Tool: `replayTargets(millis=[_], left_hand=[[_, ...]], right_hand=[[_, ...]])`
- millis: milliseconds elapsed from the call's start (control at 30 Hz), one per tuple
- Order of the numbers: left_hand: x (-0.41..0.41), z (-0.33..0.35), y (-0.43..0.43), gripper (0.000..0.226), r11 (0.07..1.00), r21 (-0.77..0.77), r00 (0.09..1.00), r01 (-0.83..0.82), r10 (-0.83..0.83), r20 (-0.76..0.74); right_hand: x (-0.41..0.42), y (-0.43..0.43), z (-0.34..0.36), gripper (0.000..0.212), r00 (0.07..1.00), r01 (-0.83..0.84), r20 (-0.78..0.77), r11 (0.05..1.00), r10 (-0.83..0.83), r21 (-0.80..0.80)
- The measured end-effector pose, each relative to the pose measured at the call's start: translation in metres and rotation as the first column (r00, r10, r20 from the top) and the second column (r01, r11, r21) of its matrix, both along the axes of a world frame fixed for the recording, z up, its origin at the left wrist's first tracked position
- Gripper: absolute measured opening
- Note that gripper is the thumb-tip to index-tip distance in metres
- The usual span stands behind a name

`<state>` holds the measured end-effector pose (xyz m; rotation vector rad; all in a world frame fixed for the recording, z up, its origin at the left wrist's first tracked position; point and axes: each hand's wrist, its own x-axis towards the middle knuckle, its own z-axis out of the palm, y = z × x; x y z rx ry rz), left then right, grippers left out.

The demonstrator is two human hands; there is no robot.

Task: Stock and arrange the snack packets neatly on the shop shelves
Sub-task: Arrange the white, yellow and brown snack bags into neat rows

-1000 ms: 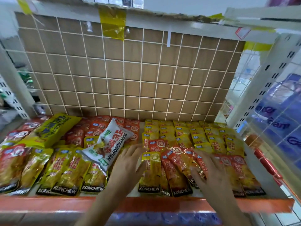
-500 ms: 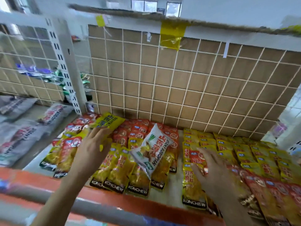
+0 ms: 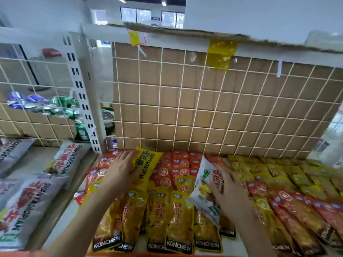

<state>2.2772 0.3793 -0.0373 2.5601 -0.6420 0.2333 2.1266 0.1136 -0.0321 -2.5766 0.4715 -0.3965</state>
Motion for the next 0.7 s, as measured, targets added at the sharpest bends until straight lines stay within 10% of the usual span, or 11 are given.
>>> replayTargets(millis=[367,700], left_hand=[[0.015,-0.016,-0.015,0.101,0.973,0.223,0.969,0.056,0.001,-0.246],[0.006,-0.024,-0.018,0.088,0.996,-0.073,0.996,0.049,-0.054,-0.074]], right_hand=[[0.028,0.043,-0.009,0.096,0.936,0.151,-0.312,0.986,-0.165,-0.069],[0.027,0.053,-0.01,0.086,0.94,0.3,-0.175,0.954,-0.294,0.011]])
